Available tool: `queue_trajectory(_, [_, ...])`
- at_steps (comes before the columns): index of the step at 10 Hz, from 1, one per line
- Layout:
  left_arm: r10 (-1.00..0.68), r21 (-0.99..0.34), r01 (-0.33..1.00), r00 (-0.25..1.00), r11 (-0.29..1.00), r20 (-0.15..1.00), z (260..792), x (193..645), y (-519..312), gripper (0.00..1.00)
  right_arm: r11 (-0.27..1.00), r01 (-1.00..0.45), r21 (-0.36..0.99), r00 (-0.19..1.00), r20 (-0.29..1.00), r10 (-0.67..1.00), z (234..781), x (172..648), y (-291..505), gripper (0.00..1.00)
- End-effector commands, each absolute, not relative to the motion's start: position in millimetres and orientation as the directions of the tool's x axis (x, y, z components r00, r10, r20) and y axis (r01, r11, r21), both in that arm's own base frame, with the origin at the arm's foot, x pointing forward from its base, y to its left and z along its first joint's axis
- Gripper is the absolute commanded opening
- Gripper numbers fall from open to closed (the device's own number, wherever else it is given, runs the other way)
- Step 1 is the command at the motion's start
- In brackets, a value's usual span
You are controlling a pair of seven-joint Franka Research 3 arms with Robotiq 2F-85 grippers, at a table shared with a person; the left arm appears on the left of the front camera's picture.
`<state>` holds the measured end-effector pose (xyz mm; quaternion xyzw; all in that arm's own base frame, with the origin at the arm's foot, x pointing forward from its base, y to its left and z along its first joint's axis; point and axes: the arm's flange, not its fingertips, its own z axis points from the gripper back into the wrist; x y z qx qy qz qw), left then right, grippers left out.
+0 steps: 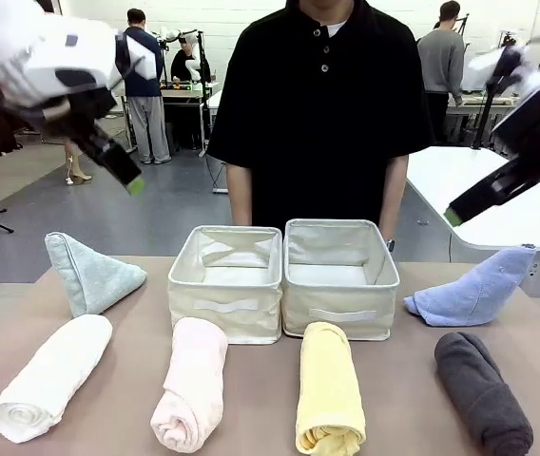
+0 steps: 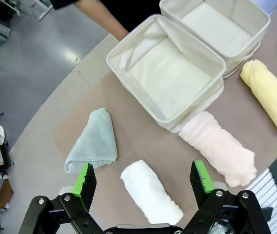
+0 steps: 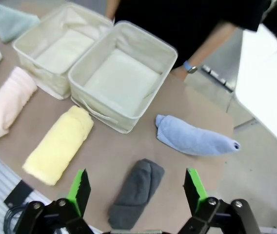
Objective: Sort the towels based on their folding style.
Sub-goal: Pick up one triangle-folded towel and place it in the left Fabric basket.
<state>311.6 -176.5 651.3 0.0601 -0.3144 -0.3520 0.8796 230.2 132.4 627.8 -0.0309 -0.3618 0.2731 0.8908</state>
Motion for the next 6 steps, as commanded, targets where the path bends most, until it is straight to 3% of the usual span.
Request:
queue_trajectory(1, [-0.643,0.31,0.575,0.567,0.757,0.515,652,323,-177,1.0,0.86,-0.417,-0.293,0.589,0.633,0.502,636,227,146,1.0])
queue_trajectory(6, [-0.655,0.326,0.58,0.554,0.746,0.514,662,312,-178,1.0,0.849,-0.464,-0.253,0.589,0.628,0.509,628,230,132,1.0])
